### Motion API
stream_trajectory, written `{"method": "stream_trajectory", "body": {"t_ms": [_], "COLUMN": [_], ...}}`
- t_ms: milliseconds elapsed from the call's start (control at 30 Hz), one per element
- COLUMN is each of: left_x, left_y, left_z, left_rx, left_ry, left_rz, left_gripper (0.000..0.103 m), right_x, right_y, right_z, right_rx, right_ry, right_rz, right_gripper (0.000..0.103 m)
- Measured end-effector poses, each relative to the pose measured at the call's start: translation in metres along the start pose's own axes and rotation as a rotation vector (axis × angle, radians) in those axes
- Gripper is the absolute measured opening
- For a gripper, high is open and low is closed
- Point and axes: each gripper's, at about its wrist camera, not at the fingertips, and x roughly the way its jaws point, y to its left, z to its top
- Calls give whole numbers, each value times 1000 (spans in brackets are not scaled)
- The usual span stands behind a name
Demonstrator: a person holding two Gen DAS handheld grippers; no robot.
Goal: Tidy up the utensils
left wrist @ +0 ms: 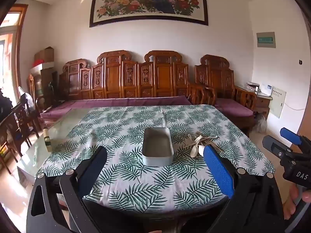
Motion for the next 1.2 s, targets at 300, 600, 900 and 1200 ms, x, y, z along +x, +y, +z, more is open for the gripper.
{"method": "stream_trajectory", "body": {"t_ms": [300,600,900,1200], "left_x": [-1,-1,-3,-2], "left_y": [2,3,1,0], "left_z": [-2,0,1,0], "left_rx": [5,7,7,8], "left_ry": [0,-1,-9,-14], "left_rz": [1,3,12,10], "left_gripper": [96,96,96,96], "right_x": [0,0,-1,2], "right_y": [0,1,0,0], "right_z": [-1,-1,0,-4], "right_rx": [-9,-6,-6,-4], "right_ry": [-2,-1,0,1], "right_rz": [-1,0,-2,0], "right_gripper": [100,100,100,100]}}
